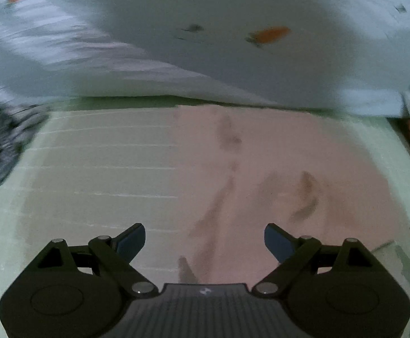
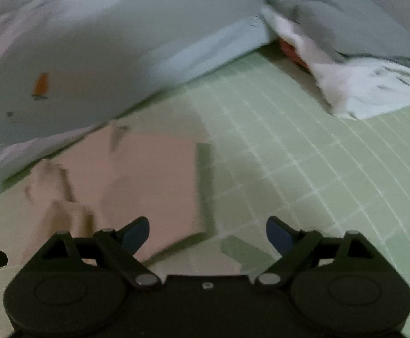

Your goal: Fold clothes

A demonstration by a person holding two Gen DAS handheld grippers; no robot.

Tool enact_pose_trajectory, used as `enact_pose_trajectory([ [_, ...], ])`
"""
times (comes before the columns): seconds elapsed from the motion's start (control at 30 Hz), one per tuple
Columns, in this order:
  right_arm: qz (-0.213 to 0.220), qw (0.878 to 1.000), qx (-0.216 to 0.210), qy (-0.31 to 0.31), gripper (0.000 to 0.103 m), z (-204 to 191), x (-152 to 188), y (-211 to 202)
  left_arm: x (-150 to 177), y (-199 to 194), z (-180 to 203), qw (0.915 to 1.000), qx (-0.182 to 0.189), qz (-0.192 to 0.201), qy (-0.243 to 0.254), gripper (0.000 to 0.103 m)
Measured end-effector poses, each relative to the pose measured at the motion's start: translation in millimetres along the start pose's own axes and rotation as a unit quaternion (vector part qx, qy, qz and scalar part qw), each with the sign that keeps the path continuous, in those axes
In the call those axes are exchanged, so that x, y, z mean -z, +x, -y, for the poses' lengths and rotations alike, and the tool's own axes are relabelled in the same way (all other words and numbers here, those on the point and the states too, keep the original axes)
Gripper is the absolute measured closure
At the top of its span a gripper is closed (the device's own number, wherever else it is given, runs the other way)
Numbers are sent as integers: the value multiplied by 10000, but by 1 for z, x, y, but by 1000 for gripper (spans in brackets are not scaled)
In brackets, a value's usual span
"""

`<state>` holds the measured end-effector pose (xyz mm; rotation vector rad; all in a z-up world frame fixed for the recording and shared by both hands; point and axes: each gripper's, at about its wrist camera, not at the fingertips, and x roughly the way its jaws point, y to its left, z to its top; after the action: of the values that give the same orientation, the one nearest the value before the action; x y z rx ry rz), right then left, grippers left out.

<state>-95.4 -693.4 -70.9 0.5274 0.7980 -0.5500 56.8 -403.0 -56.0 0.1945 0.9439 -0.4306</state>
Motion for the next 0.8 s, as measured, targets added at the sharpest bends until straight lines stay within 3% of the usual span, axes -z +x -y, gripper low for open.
enact_pose_trajectory([
  [0.17, -117, 9997, 169, 100, 12, 10, -1, 16, -12, 25, 37, 9978, 429, -156, 491, 13],
  [0.3, -243, 9995, 202, 29, 12, 13, -5, 28, -16, 46, 59, 9936, 708, -389, 787, 32],
  [0.37, -305, 9994, 173, 33, 12, 15, -5, 33, -16, 56, 64, 9916, 809, -530, 864, 49],
  [0.43, -353, 9992, 163, 10, 12, 13, -5, 36, -16, 61, 66, 9902, 892, -602, 889, 94],
  [0.47, -366, 9992, 156, -28, 12, 10, -5, 36, -16, 59, 65, 9904, 902, -551, 895, 98],
  [0.67, -440, 9986, 114, -254, 12, -6, -1, 38, -27, 32, 35, 9950, 822, 111, 560, 101],
  [0.8, -489, 9979, 87, -405, 12, -17, 2, 40, -44, 5, -10, 9965, 388, 730, 128, 101],
])
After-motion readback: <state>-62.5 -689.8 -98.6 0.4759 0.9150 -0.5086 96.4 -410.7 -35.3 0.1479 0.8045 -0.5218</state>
